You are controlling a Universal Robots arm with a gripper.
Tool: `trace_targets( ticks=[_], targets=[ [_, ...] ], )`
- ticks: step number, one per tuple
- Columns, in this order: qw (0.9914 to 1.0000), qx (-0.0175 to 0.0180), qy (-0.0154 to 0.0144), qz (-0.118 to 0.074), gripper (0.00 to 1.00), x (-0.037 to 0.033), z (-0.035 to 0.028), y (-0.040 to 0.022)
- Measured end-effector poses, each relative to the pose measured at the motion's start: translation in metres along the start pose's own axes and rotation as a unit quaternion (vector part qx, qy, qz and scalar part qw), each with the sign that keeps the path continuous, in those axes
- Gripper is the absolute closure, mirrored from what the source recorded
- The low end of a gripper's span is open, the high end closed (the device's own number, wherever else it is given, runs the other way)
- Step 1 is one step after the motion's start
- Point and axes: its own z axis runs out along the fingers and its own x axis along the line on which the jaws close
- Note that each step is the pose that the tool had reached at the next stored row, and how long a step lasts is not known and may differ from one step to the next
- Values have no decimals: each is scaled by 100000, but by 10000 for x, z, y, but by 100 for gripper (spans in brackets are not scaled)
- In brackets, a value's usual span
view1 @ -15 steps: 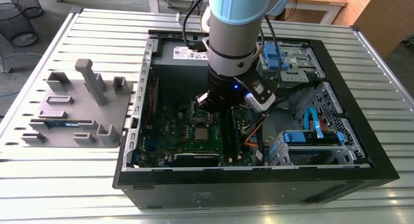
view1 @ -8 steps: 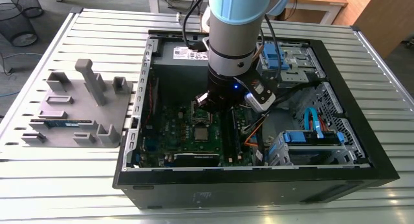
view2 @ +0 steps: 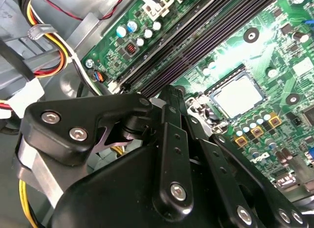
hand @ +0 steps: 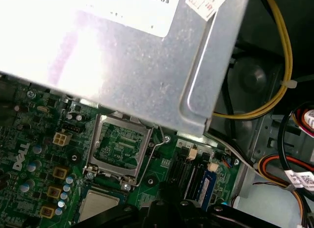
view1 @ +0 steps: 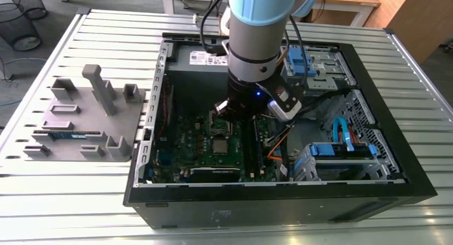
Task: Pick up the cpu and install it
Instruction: 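Close the cpu cover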
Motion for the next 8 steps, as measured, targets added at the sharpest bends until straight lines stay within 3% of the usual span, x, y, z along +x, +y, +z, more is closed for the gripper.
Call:
trace_targets(
  ticks=[5,8],
  targets=[
    [100000,-14,-3,-92,89,-22,5,46],
    [100000,-216,-65,-115,89,-35,12,67]
  ],
)
